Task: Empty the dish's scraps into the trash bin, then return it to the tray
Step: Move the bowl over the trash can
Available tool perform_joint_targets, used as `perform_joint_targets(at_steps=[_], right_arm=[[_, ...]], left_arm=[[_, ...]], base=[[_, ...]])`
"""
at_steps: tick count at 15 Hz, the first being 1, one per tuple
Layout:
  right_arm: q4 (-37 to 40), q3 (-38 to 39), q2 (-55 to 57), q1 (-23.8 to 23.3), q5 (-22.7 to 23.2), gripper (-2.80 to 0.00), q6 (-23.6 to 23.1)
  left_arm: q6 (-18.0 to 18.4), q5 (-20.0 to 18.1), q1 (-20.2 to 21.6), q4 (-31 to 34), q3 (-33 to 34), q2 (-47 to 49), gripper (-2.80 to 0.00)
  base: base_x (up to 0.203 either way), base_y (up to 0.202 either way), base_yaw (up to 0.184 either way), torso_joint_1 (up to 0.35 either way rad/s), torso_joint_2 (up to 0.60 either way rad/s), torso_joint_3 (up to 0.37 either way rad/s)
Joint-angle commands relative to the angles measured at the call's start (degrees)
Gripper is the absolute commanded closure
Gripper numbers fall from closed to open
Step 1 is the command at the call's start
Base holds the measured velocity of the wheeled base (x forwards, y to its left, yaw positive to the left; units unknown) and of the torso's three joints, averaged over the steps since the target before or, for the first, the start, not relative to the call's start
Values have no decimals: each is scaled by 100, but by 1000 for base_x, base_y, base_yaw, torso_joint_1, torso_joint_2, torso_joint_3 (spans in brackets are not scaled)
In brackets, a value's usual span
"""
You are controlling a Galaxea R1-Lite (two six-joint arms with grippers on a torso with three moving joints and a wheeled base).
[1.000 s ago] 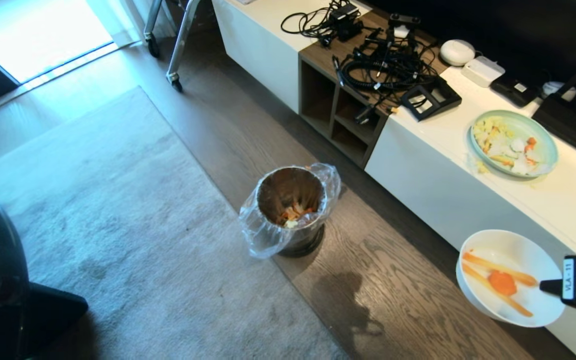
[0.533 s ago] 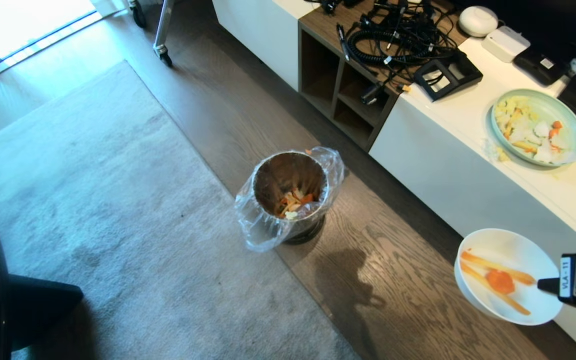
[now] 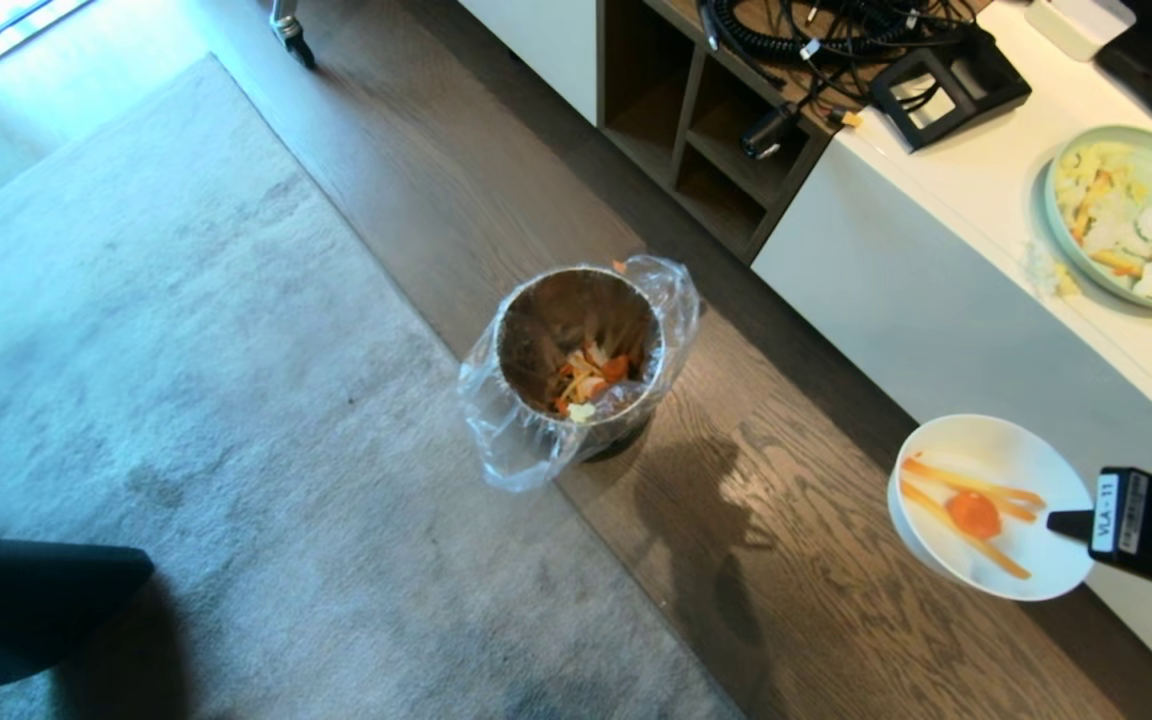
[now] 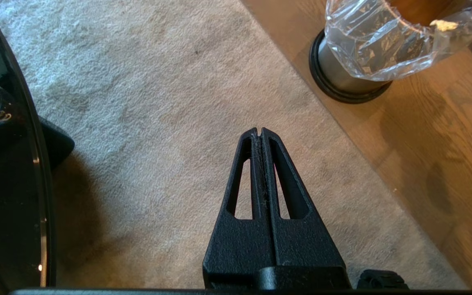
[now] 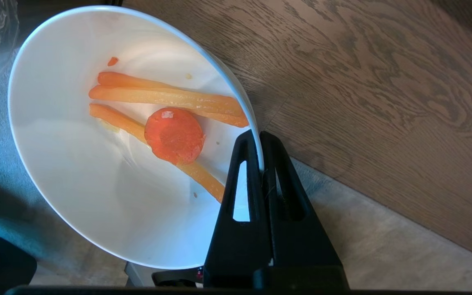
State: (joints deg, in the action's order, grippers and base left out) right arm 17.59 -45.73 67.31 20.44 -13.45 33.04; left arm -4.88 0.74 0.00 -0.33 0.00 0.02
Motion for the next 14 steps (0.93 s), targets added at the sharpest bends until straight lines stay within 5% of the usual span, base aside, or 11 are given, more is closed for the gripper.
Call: perform_joint_targets(at_steps=[1,14], right_arm=[[-164,-6,48,3,-9,0,-108],[-547,-432,320,10,10,0,-619]], left_arm=[[-5,5,0,-2,0,-2,0],[-5,5,0,-2,0,-2,0]], base=[[0,0,0,1,2,-193],[0,0,0,2,1,-124]])
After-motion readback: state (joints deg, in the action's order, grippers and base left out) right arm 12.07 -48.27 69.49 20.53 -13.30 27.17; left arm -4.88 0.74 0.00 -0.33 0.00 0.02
